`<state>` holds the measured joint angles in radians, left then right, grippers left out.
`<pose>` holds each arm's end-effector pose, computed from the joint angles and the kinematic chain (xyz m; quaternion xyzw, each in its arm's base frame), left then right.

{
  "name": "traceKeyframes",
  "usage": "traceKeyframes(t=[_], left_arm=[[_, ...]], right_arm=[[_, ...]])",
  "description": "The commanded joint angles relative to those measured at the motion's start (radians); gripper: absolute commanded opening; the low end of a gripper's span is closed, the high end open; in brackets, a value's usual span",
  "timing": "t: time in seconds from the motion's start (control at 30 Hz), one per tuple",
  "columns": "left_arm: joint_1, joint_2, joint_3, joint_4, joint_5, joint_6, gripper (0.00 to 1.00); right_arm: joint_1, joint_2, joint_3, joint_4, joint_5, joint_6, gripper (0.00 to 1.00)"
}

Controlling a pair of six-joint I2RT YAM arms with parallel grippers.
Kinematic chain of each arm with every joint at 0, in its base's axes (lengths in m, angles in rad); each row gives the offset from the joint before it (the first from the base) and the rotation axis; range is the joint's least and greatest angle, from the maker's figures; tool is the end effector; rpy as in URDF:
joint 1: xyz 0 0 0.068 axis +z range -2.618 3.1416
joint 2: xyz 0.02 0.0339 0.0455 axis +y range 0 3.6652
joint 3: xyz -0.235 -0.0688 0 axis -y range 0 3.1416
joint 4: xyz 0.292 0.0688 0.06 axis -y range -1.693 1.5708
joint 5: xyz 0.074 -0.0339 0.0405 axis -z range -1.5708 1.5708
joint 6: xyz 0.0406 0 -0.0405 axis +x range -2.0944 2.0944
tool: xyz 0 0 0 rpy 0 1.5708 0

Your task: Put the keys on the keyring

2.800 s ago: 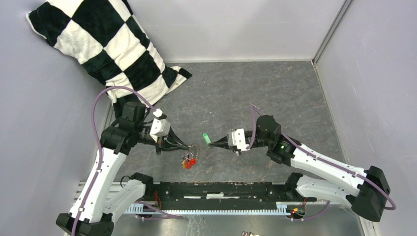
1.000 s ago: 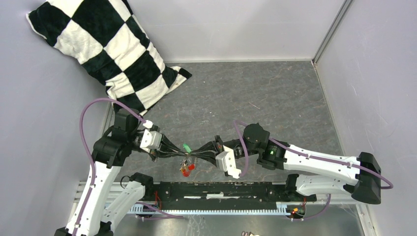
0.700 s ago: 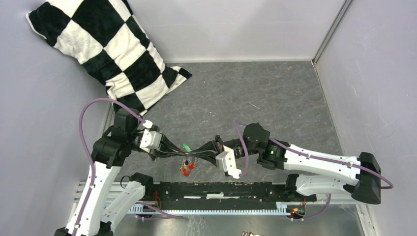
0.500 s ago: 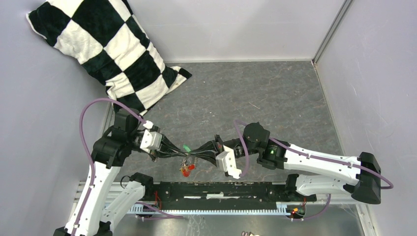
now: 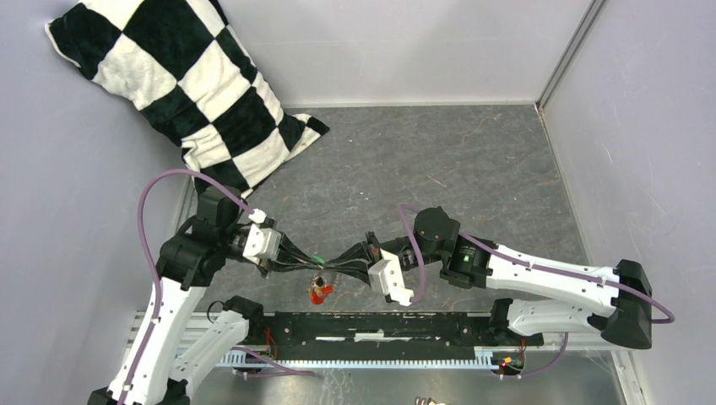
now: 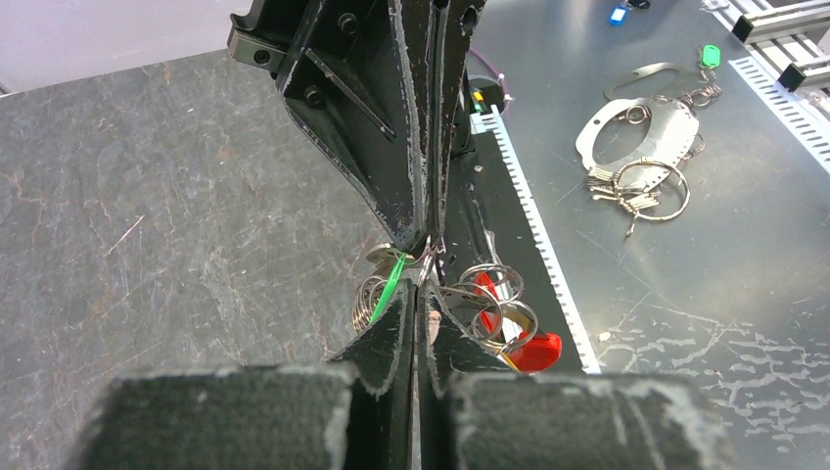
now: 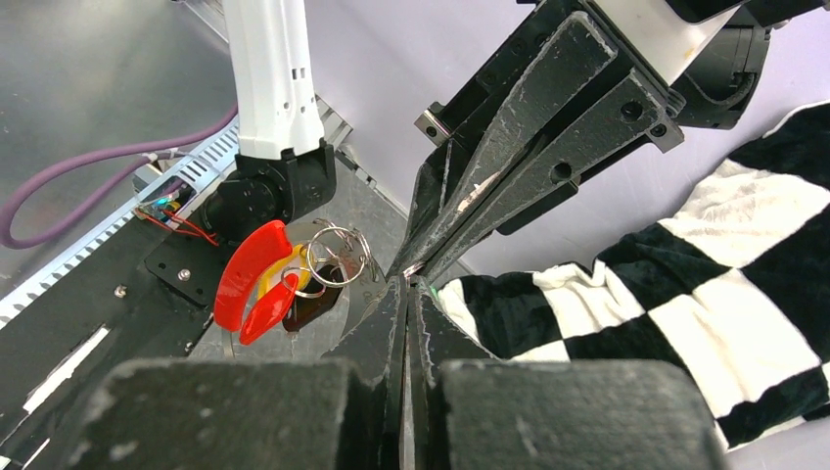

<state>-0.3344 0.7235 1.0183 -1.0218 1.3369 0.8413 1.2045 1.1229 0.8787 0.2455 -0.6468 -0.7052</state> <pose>0.1459 -0.0925 0.3559 0.6082 0.4550 -0.4668 0.4529 0.0927 0.3098 0.3131 -0.6768 0.2036 0.3834 0.5946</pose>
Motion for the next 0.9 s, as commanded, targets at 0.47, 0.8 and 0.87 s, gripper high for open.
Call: traceKeyframes(t=[0.47,0.8,0.87], left_arm=[[-0.043,0.027,0.067,-0.126,-0.048,0.167,0.02],[-0.060,0.026,0.067,-0.125,-0.061,0.211,0.02],[-0.061,0.027,0.069,-0.125,-0.061,0.215,0.02]], right_arm=[[0.007,0.069,0.127,0.004,-0.031,0.011,0.00],[-0.012,0.110,0.168,-0.017,-0.021,0.036,0.00],[-0.022,0.117,0.173,-0.019,-0.037,0.045,0.00]])
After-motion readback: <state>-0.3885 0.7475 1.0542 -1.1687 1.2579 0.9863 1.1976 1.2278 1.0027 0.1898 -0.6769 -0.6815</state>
